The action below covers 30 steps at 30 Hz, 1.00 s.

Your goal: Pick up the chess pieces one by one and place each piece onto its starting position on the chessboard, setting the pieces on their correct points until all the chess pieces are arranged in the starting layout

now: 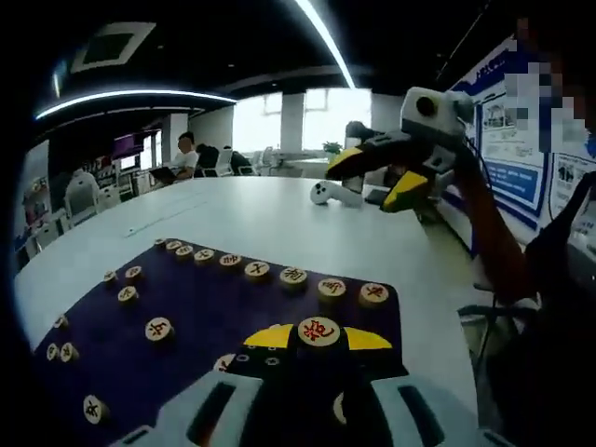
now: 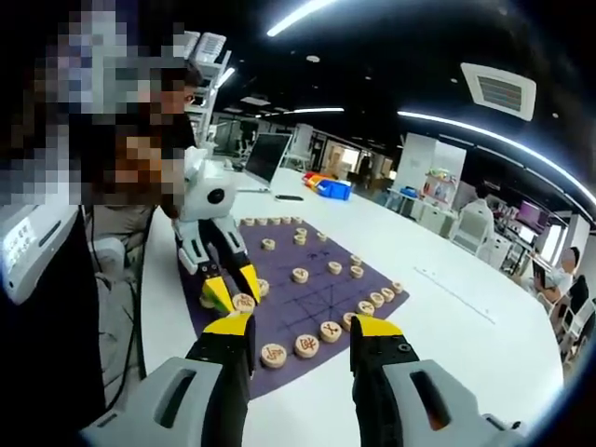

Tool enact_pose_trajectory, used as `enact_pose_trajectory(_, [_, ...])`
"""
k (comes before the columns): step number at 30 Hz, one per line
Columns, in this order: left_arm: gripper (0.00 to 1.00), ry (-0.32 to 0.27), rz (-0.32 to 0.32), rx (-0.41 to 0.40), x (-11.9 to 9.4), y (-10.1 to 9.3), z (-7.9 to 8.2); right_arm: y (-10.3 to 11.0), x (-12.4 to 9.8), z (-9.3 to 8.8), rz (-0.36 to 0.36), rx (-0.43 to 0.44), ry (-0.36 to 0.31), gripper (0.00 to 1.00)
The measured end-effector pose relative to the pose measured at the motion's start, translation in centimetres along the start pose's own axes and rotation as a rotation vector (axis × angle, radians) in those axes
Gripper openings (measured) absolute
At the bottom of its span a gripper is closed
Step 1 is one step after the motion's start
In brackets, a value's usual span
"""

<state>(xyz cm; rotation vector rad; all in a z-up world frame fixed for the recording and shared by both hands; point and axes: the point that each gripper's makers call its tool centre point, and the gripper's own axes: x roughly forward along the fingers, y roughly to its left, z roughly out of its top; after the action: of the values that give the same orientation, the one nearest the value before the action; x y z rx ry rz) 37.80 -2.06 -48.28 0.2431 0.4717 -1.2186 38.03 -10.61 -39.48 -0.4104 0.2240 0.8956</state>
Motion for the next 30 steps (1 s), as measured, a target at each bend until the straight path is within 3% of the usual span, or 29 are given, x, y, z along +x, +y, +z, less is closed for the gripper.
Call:
enact_pose_trajectory(3, [0.21,0.007,-0.005,-0.095,0.1,0.3,0.0,-0.1,-0.1,0.1,-0.005,0.003,-0.003,0.41])
enact_pose_trajectory(9, [0.21,0.009,0.009,-0.067,-0.3,0.7,0.4,-0.2,-0.1,0.1,-0.007,0.001,-0.005,0.41])
enact_pose_trajectory(18, [0.25,-0.053,0.03,-0.036,-2.4,0.8,3.1,0.2,-0.1,0.1,0.0,-0.003,-0.003,0.41])
enact_pose_trajectory(21, [0.28,-0.076,0.036,-0.018,-3.9,0.8,4.1,0.3,-0.1,0.2,0.002,-0.007,-0.003,0.41])
enact_pose_trajectory(26, [0.33,-0.158,0.086,0.027,-8.1,1.4,6.8,0.3,0.0,0.2,0.001,-0.006,-0.002,0.41])
enact_pose_trajectory(30, [0.37,-0.177,0.147,0.088,-10.9,1.9,7.1,0.5,0.1,0.3,0.006,-0.009,-0.003,0.41])
